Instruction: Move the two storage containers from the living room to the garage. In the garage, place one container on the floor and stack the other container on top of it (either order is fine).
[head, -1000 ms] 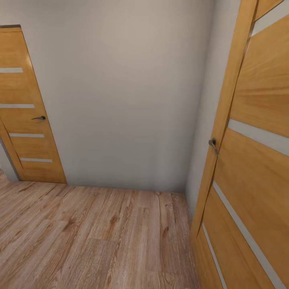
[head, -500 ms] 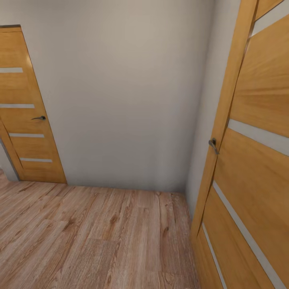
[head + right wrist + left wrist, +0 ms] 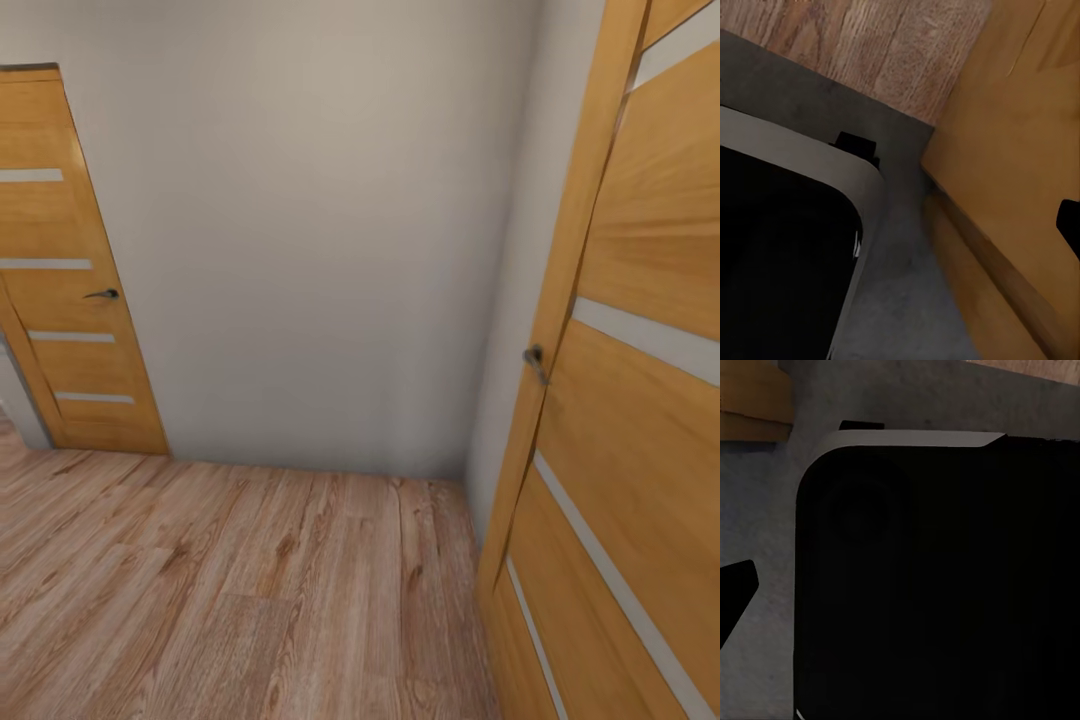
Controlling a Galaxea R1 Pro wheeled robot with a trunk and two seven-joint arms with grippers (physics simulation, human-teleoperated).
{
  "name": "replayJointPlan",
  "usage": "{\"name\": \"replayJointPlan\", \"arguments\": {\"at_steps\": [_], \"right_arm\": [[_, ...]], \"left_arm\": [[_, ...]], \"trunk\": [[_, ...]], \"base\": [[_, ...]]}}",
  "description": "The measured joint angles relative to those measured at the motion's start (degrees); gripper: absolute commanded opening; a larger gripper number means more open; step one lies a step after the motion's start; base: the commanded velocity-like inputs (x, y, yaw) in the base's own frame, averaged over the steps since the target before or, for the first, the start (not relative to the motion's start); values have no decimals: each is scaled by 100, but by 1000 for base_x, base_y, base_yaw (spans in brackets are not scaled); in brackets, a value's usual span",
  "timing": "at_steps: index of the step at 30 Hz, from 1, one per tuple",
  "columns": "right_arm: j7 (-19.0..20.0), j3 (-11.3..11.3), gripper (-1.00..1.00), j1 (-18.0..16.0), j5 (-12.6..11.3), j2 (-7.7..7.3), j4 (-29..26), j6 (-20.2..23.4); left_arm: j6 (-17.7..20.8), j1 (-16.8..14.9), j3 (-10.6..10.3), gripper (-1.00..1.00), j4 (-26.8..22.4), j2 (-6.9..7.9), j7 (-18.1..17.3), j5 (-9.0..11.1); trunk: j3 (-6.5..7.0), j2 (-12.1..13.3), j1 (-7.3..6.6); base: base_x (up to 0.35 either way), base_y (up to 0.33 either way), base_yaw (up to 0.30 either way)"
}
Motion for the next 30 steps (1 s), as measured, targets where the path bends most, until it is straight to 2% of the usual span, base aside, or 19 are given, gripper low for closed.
{"name": "replayJointPlan", "arguments": {"at_steps": [16,30], "right_arm": [[8,1,100,3,0,0,0,6],[8,1,100,3,4,0,0,0]], "left_arm": [[-1,0,-14,100,0,0,-3,-2],[19,0,-16,100,7,0,-3,8]], "trunk": [[0,0,-1],[0,0,-3]], "base": [[12,0,32],[285,0,0]]}}
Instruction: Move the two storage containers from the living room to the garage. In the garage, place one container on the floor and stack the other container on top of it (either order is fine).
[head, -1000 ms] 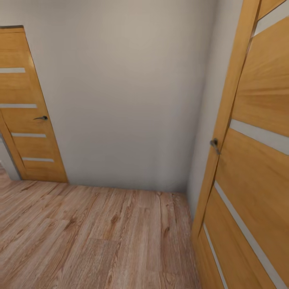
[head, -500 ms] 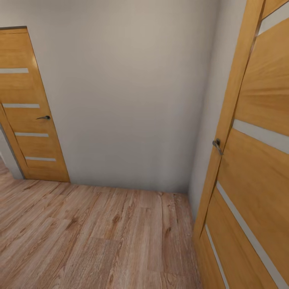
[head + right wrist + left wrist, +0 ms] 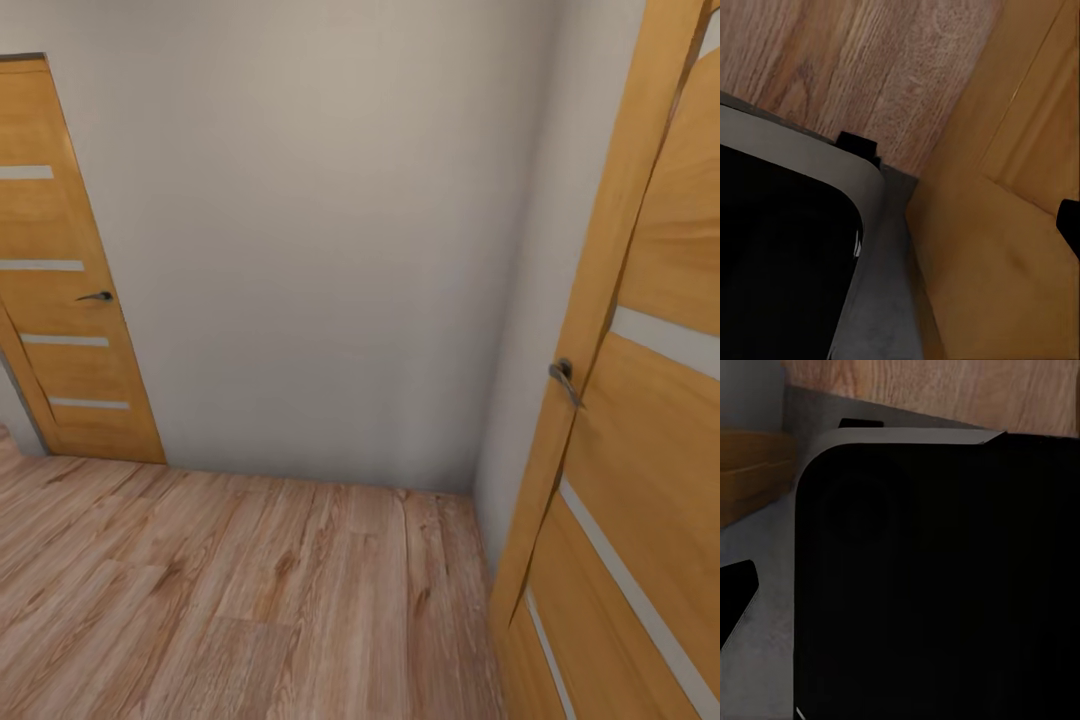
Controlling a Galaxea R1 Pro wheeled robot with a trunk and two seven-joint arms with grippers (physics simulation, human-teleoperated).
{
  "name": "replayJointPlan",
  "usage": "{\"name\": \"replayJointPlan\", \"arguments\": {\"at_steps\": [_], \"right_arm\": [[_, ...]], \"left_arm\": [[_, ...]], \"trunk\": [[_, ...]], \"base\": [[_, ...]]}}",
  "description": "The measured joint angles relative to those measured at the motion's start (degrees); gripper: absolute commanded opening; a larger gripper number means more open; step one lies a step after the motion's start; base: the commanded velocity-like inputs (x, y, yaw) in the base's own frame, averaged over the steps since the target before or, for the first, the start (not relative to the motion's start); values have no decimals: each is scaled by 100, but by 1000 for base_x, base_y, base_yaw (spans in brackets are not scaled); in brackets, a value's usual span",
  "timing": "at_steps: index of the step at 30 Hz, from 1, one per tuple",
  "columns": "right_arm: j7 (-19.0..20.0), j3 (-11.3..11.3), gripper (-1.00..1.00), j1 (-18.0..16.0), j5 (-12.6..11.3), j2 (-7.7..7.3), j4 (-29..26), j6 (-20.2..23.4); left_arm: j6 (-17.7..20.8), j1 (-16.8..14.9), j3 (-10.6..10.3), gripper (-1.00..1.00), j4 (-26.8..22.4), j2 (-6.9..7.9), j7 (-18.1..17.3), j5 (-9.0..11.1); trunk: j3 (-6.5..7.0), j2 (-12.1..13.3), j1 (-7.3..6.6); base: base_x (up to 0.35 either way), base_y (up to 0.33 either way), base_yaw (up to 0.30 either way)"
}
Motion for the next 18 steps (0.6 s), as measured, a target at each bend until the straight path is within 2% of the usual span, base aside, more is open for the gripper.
{"name": "replayJointPlan", "arguments": {"at_steps": [18], "right_arm": [[0,0,100,0,3,0,0,-2]], "left_arm": [[0,0,0,100,0,0,1,0]], "trunk": [[0,0,0]], "base": [[321,0,0]]}}
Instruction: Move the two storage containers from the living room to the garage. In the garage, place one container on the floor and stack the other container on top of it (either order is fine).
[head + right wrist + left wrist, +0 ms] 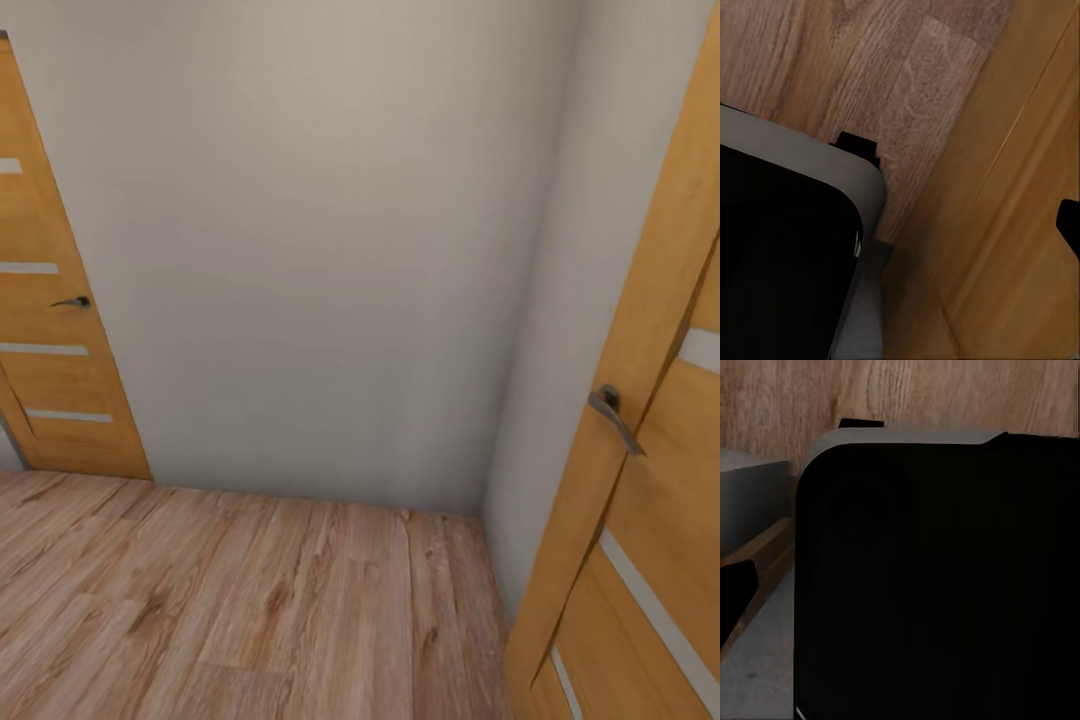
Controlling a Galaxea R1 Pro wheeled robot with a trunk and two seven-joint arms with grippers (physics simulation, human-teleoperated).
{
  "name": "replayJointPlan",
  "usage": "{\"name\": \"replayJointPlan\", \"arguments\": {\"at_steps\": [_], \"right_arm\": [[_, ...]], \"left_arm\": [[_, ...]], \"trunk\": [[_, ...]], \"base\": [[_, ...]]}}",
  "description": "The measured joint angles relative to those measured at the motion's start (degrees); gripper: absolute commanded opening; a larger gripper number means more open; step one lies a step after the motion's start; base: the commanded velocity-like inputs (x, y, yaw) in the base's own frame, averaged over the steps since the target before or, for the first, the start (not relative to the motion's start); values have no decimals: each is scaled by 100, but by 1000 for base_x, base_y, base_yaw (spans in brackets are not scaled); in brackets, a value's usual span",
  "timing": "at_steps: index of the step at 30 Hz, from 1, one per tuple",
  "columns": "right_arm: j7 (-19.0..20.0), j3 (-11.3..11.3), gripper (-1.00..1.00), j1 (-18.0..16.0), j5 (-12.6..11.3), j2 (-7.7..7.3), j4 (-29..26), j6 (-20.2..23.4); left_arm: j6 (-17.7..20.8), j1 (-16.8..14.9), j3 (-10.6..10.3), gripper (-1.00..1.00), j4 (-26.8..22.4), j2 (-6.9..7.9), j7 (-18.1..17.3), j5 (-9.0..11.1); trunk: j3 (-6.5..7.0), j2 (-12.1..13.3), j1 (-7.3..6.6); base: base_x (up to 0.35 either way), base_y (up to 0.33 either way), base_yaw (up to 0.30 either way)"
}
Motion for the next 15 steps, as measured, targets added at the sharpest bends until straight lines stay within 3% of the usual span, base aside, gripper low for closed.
{"name": "replayJointPlan", "arguments": {"at_steps": [15], "right_arm": [[0,0,100,0,1,-1,0,-9]], "left_arm": [[0,0,0,100,0,0,4,0]], "trunk": [[0,0,0]], "base": [[321,0,0]]}}
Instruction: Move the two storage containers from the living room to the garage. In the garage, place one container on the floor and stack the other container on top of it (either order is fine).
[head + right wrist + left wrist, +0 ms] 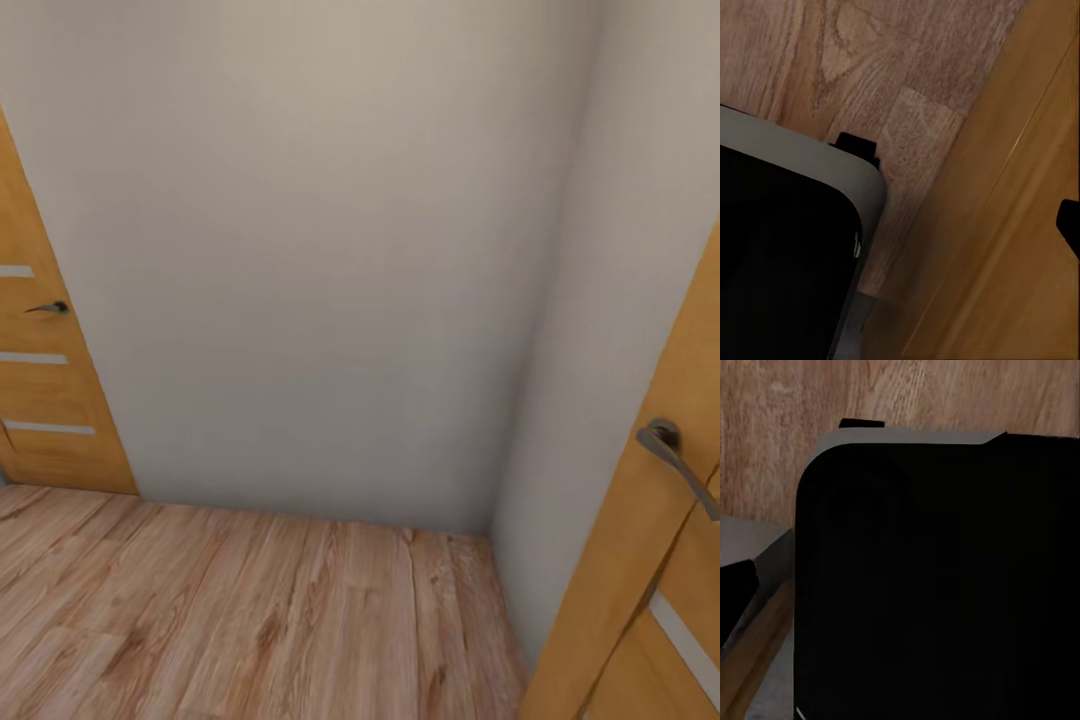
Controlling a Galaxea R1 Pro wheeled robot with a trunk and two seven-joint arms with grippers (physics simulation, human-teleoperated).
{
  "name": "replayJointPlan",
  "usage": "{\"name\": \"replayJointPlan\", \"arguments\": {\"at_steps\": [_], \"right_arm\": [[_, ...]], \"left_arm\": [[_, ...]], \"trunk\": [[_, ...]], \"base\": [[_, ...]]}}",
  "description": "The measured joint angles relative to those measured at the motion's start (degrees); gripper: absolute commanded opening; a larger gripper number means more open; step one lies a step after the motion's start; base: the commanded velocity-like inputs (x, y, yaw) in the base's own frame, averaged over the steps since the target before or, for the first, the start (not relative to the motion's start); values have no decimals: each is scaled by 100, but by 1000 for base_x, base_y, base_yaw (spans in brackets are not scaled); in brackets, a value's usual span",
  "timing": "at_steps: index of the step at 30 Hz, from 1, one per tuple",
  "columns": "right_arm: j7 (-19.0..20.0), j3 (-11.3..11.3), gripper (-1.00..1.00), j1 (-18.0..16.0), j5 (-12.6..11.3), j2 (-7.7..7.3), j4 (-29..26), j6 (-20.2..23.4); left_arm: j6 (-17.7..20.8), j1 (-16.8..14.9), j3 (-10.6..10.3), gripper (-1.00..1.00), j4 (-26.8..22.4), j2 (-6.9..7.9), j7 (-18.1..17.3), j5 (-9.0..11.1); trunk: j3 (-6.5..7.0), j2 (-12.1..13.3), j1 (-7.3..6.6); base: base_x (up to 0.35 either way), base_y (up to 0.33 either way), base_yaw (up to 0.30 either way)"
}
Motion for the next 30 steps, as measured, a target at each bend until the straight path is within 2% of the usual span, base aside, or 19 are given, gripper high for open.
{"name": "replayJointPlan", "arguments": {"at_steps": [22,30], "right_arm": [[0,6,100,0,50,6,0,34],[0,5,100,-1,53,3,0,45]], "left_arm": [[0,0,0,100,-2,0,0,0],[0,0,0,100,0,0,1,0]], "trunk": [[0,0,0],[0,0,0]], "base": [[321,0,2],[321,0,220]]}}
